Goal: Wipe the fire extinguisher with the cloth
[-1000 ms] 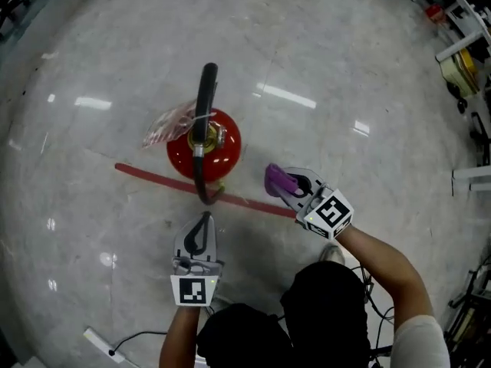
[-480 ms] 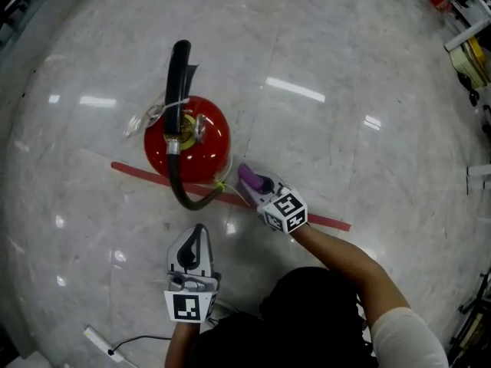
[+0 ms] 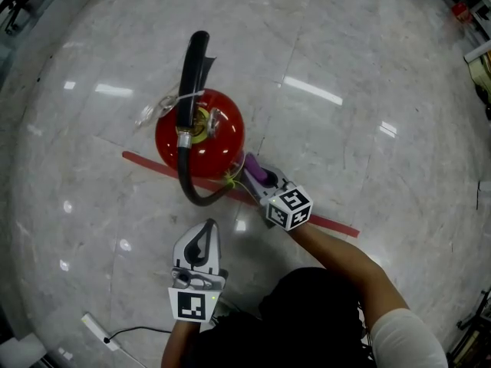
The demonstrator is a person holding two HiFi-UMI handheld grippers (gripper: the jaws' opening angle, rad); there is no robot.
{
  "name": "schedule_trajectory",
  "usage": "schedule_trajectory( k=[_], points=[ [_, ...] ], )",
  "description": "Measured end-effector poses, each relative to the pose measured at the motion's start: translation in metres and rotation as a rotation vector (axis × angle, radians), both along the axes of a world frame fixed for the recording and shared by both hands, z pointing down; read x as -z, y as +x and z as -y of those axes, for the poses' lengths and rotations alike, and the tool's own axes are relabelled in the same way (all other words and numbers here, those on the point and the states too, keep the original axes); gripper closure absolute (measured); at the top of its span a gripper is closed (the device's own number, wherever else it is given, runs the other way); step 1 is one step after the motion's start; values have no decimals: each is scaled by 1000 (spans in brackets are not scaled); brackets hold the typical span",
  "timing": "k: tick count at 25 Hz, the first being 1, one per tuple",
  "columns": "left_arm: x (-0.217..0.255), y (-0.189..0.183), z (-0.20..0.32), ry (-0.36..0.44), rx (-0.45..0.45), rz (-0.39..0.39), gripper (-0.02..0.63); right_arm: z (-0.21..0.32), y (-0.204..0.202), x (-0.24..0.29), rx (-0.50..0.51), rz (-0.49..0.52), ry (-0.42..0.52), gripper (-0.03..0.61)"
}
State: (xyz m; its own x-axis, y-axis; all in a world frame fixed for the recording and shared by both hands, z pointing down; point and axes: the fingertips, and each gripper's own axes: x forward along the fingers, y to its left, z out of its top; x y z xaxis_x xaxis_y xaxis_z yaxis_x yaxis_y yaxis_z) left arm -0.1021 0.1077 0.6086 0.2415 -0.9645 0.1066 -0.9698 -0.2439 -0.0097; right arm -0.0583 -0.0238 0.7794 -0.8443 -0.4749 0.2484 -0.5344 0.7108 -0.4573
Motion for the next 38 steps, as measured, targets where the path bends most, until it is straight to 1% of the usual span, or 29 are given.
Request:
schedule_trajectory(
  k=[2,5,9,12,15,18,24,31,34,38],
  points=[
    [-1,2,1,-1,-2,-11,610,-2,-1,8,5,13,19,522],
    [-7,1,2,-15,7,-45,610,-6,-1,20,26,2,69,520],
    [-7,-8,7,3,69,-79,610,-10,-3,47,39,29,98,521],
    [-6,-14,9,2,118,-74,611,-12,-4,69,36,48,101,522],
    [-4,-17,10,-2,149,-79,610,-15,-4,91,58,67,111,520],
    [0,-15,10,4,157,-96,611,-21,-5,118,85,93,143,520],
    [10,-12,7,17,153,-92,609,-29,-8,166,103,130,170,521],
    [21,-24,7,25,187,-117,609,-34,-12,213,132,173,200,521],
    [23,-26,7,30,201,-127,610,-35,-13,225,144,179,197,520],
    [26,-25,8,28,197,-123,610,-36,-14,237,152,160,168,520]
  ],
)
